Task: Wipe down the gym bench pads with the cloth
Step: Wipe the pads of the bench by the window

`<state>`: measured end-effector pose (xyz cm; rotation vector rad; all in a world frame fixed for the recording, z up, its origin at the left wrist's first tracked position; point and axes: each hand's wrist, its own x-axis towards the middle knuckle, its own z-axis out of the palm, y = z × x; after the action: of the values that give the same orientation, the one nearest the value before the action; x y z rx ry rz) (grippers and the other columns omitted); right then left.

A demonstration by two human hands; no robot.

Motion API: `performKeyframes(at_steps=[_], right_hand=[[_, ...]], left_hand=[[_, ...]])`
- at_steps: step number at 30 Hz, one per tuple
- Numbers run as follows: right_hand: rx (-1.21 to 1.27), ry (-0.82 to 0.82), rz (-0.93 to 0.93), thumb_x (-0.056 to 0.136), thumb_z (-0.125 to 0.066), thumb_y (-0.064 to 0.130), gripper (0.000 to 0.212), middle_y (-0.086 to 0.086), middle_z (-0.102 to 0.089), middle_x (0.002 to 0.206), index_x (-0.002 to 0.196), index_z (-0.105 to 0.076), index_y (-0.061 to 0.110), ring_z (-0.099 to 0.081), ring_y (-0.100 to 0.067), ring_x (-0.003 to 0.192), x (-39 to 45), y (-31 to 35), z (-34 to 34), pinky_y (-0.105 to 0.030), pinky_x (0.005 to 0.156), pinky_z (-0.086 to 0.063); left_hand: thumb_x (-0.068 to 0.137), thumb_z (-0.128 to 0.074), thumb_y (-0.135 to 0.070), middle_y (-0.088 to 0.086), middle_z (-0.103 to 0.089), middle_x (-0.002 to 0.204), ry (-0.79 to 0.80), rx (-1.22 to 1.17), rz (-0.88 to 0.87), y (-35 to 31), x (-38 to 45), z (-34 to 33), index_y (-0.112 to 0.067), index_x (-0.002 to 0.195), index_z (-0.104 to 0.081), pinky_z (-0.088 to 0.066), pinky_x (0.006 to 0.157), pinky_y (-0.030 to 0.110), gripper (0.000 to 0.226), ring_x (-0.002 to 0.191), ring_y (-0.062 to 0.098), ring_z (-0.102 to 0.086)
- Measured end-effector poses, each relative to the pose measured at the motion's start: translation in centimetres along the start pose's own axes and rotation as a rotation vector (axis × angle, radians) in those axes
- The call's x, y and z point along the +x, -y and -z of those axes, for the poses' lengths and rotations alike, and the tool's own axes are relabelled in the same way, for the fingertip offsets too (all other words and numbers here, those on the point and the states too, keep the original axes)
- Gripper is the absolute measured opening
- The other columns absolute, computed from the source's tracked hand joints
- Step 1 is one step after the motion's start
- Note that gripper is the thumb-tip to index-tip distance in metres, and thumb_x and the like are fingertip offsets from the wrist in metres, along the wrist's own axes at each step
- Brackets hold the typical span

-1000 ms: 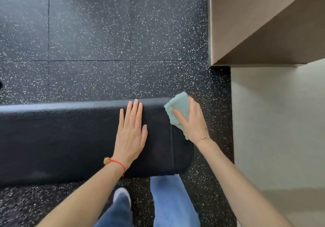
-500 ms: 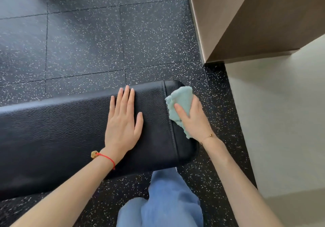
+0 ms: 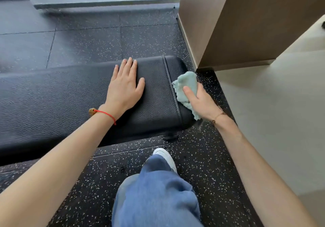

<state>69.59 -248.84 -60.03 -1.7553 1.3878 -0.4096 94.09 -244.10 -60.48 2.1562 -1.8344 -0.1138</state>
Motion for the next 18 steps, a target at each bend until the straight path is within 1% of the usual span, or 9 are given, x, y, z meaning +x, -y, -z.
performKeyframes(at_steps=[2,4,5,8,9,11,14,16,18], right_hand=[[0.014,-0.043,0.034,0.101,-0.041,0.043,0.052,-0.006,-0.050,0.130,0.140,-0.034,0.010,-0.051,-0.016,0.112,-2.9,-1.0,-0.5,-0.029,0.094,-0.039],[0.030,-0.107,0.100,0.101,-0.041,0.044,0.054,-0.007,-0.045,0.136,0.144,-0.031,0.011,-0.048,-0.017,0.120,-5.1,-2.0,-1.4,-0.035,0.106,-0.039],[0.021,-0.147,0.141,0.101,-0.040,0.044,0.057,-0.007,-0.041,0.139,0.146,-0.028,0.011,-0.046,-0.016,0.124,-6.0,-2.4,-2.1,-0.035,0.110,-0.036],[-0.043,-0.277,0.286,0.101,-0.037,0.043,0.063,-0.006,-0.029,0.152,0.152,-0.019,0.010,-0.032,-0.014,0.139,-7.9,-3.2,-3.7,-0.031,0.119,-0.024],[-0.071,-0.307,0.342,0.101,-0.037,0.041,0.063,-0.006,-0.025,0.156,0.152,-0.018,0.009,-0.026,-0.015,0.143,-8.3,-3.5,-4.0,-0.032,0.121,-0.020],[-0.162,-0.337,0.468,0.103,-0.038,0.037,0.061,-0.007,-0.020,0.160,0.153,-0.019,0.007,-0.018,-0.018,0.148,-8.9,-3.8,-4.1,-0.039,0.122,-0.017],[-0.464,-0.264,0.726,0.102,-0.036,0.043,0.062,-0.009,-0.027,0.159,0.151,-0.027,0.006,-0.016,-0.023,0.150,-9.2,-2.8,-5.1,-0.049,0.120,-0.016],[-0.622,-0.163,0.901,0.101,-0.039,0.045,0.063,-0.009,-0.031,0.157,0.150,-0.032,0.006,-0.019,-0.024,0.149,-8.6,-0.8,-7.2,-0.046,0.121,-0.014],[-0.740,-0.125,1.010,0.099,-0.042,0.048,0.065,-0.010,-0.034,0.156,0.149,-0.035,0.008,-0.025,-0.026,0.147,-7.3,1.8,-10.2,-0.042,0.122,-0.014]], left_hand=[[0.101,-0.033,-0.038,0.010,-0.013,0.163,0.026,-0.001,-0.013,0.1,-0.5,0.4,-0.007,0.154,-0.018,0.000,0.123,0.040,0.063,0.151,0.023,-0.005],[0.102,-0.033,-0.038,0.009,-0.012,0.163,0.032,0.012,-0.035,0.6,-2.1,0.6,-0.008,0.155,-0.017,-0.001,0.123,0.042,0.062,0.151,0.022,-0.005],[0.102,-0.032,-0.040,0.008,-0.013,0.163,0.022,0.018,-0.050,1.0,-3.2,0.8,-0.009,0.155,-0.018,-0.002,0.123,0.042,0.062,0.151,0.022,-0.006],[0.095,-0.024,-0.047,0.006,-0.018,0.162,-0.004,0.015,-0.049,2.6,-6.4,1.5,-0.012,0.154,-0.022,-0.004,0.123,0.041,0.069,0.151,0.021,-0.010],[0.094,-0.023,-0.048,0.006,-0.019,0.162,-0.005,0.013,-0.041,3.1,-7.1,1.7,-0.012,0.154,-0.023,-0.004,0.123,0.041,0.070,0.151,0.021,-0.011],[0.095,-0.025,-0.047,0.005,-0.020,0.162,-0.011,0.024,-0.034,4.0,-8.2,2.1,-0.013,0.154,-0.024,-0.005,0.123,0.042,0.068,0.150,0.020,-0.011],[0.102,-0.035,-0.038,0.006,-0.022,0.161,-0.038,0.036,-0.009,5.9,-9.5,2.7,-0.012,0.153,-0.025,-0.005,0.123,0.043,0.058,0.150,0.020,-0.013],[0.103,-0.037,-0.035,0.006,-0.024,0.161,-0.059,0.047,0.022,7.4,-10.2,3.2,-0.011,0.153,-0.027,-0.006,0.123,0.043,0.057,0.150,0.020,-0.014],[0.102,-0.033,-0.038,0.008,-0.027,0.159,-0.078,0.061,0.049,9.1,-10.9,3.8,-0.010,0.152,-0.029,-0.007,0.123,0.044,0.057,0.149,0.021,-0.018]])
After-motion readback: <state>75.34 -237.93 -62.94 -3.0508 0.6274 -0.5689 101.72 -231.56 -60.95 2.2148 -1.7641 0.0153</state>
